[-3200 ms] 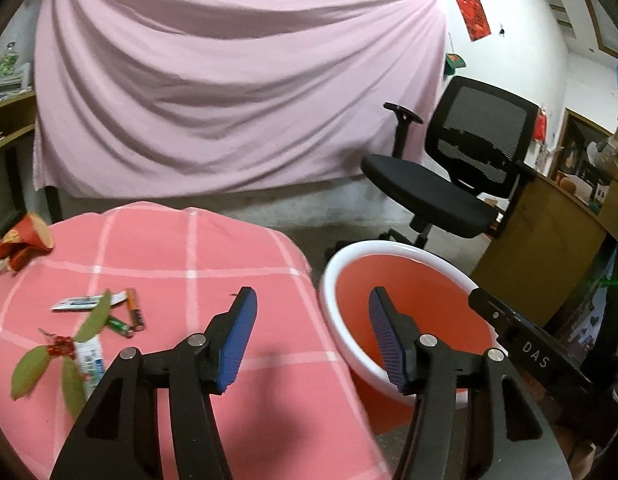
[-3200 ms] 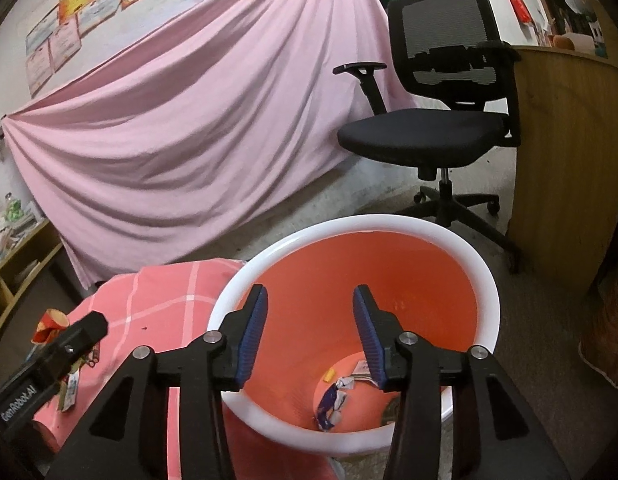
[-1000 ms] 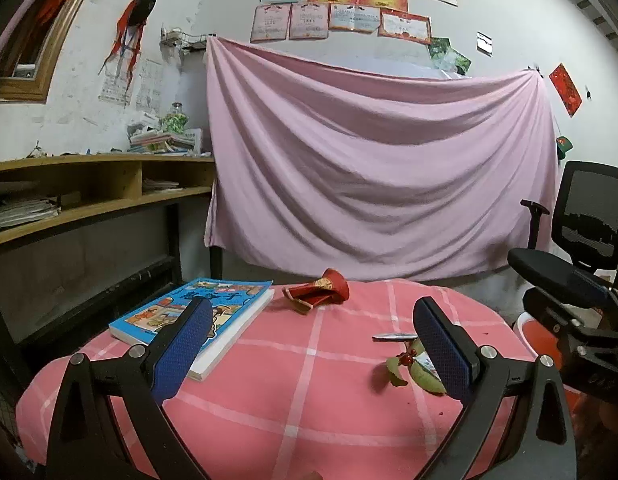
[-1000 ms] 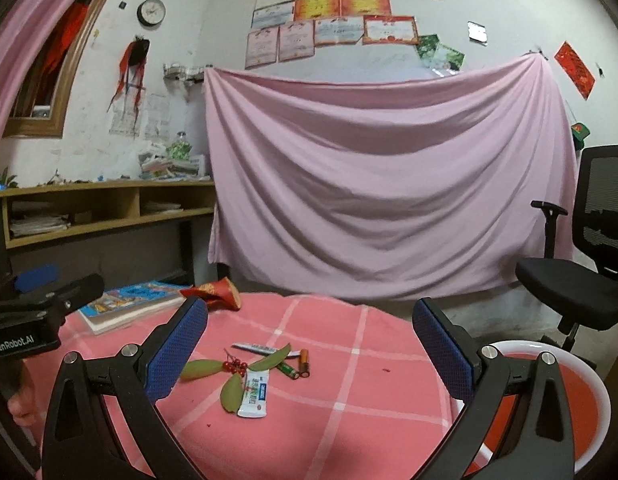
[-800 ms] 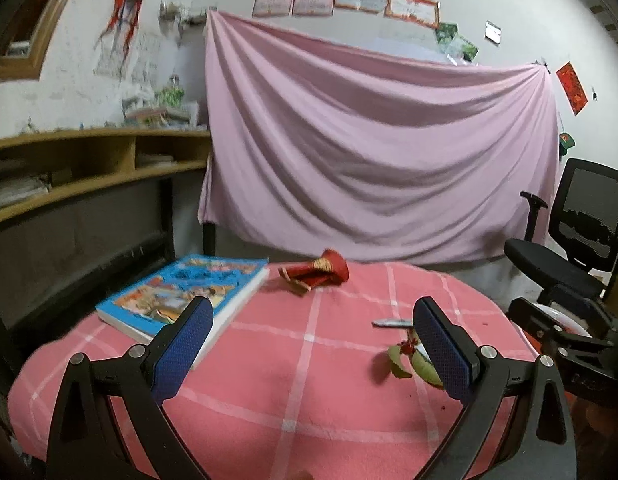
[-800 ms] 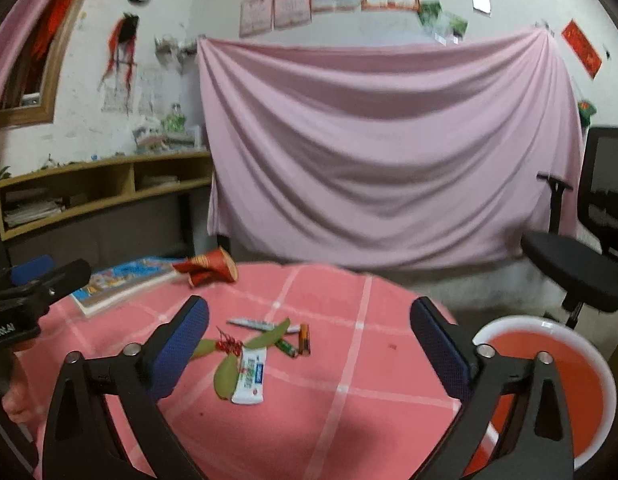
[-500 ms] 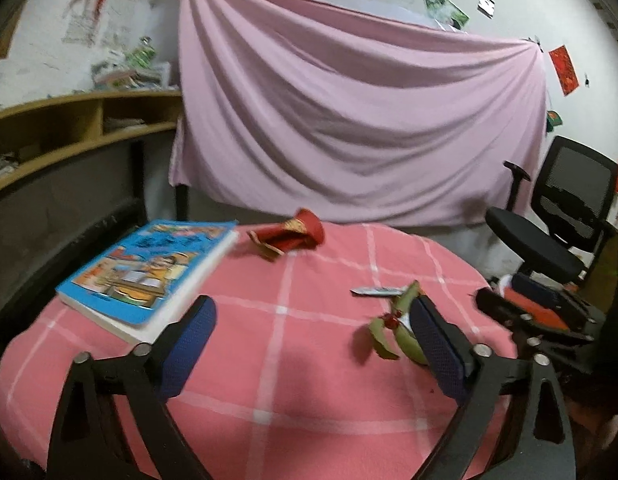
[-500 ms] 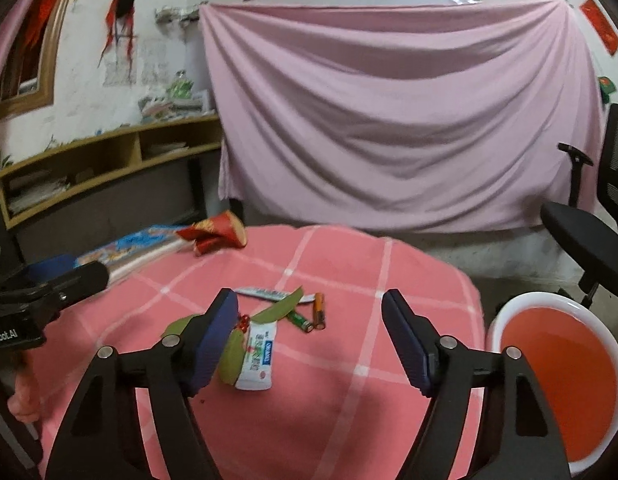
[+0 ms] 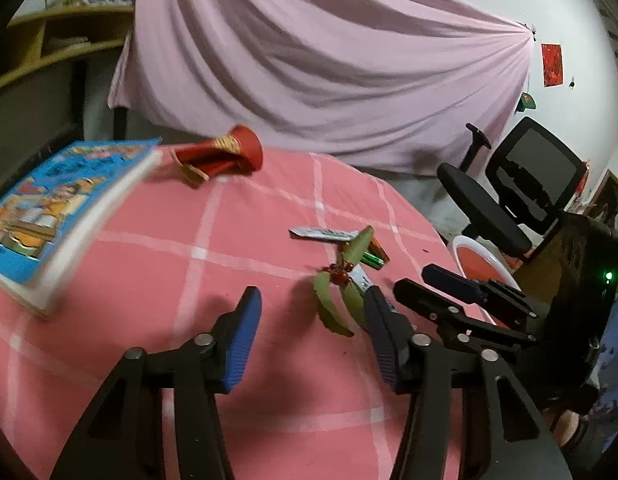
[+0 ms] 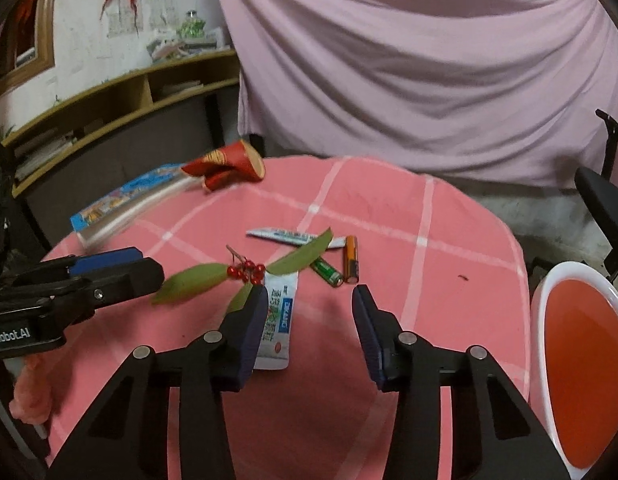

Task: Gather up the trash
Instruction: 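Grasp the leafy red-berry sprig with the left tool while the right tool grasps the white sachet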

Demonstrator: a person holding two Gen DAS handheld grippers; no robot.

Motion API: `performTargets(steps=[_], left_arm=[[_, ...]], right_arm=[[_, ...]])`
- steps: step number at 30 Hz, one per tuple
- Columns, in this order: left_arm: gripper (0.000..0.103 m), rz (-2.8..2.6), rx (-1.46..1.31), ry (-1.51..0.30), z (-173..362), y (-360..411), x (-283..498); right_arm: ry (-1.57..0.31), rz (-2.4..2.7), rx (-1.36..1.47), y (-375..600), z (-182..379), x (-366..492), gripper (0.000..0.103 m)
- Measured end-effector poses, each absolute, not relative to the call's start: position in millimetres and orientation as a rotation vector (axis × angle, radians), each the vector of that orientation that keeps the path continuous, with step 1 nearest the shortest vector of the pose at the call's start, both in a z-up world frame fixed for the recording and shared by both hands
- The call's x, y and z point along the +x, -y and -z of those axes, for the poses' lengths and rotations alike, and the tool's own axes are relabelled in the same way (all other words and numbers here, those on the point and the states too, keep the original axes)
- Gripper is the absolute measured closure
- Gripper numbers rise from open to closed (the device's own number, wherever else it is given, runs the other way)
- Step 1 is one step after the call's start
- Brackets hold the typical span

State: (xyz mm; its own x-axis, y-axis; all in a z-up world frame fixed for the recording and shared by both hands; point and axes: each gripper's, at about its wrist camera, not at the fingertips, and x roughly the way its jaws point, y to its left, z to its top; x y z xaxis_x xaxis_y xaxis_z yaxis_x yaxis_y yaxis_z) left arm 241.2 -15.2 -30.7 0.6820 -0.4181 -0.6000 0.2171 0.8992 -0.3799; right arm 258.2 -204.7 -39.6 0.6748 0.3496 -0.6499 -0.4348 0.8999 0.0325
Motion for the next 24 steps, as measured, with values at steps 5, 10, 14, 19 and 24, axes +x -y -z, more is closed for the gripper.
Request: performTargets(steps=[5, 10, 14, 19, 24], left_arm=[[0.079, 0.399, -0.318, -0.805, 37, 20, 253], [0.098, 0.398, -0.320, -0.831, 37, 23, 260], [0.101, 0.374, -0.339, -0.832, 36, 15, 259], [0.102, 0.324, -0.342, -0.818, 35, 9, 257], [0.102, 0.258, -0.338, -0.788, 33, 5, 249]], right_arm=[[-0.720, -0.437, -0.118, 208, 41, 261, 0.062], [-0.736, -0.445, -0.135, 205, 43, 262, 0.062], [-0.762, -0.457, -0.169, 198, 47, 263, 0.068], [-0.778, -0.474, -0.200, 192, 50, 264, 0.071], [-0.782, -0.473, -0.215, 189, 51, 264, 0.071]])
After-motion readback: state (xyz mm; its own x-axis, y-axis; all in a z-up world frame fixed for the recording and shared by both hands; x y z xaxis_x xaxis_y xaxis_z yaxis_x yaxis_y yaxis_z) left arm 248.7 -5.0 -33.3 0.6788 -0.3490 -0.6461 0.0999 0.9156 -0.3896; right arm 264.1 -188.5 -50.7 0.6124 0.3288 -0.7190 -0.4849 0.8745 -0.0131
